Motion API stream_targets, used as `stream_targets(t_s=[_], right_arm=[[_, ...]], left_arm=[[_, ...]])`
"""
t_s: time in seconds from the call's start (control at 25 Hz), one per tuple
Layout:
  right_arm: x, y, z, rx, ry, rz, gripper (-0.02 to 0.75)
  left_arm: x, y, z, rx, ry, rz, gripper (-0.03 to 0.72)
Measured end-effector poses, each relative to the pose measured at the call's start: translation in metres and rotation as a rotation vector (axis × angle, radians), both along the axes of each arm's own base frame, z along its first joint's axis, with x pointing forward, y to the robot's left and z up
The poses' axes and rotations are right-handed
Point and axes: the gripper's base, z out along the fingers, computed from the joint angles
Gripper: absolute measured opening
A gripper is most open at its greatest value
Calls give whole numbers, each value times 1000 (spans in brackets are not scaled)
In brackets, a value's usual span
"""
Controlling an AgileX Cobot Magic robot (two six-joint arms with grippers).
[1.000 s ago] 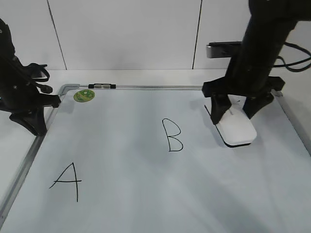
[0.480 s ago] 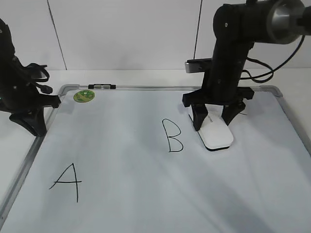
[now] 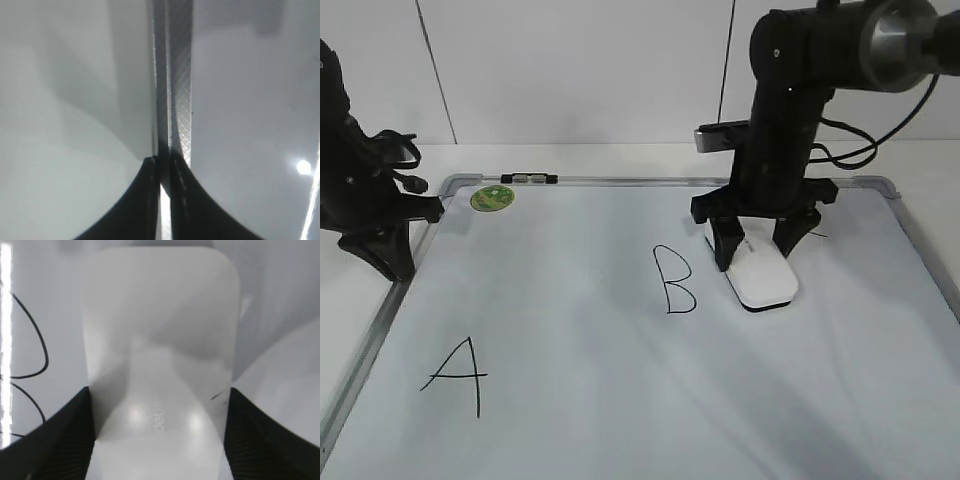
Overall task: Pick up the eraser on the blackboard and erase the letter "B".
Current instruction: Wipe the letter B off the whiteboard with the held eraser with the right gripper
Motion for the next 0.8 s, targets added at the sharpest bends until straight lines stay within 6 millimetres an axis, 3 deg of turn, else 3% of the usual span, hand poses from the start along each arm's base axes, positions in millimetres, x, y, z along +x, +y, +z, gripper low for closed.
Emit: stream_targets(t_s=[0.16, 0.56, 0.8], right_arm=[[-9, 23, -2, -16, -6, 65, 534], [-54, 108, -4, -2, -15, 278, 534], [-57, 133, -2, 24, -10, 311, 533]], left_arm=[[0, 0, 0, 0, 4, -1, 19], [-1, 1, 0, 0, 13, 0, 19], [-1, 1, 0, 0, 15, 1, 19]])
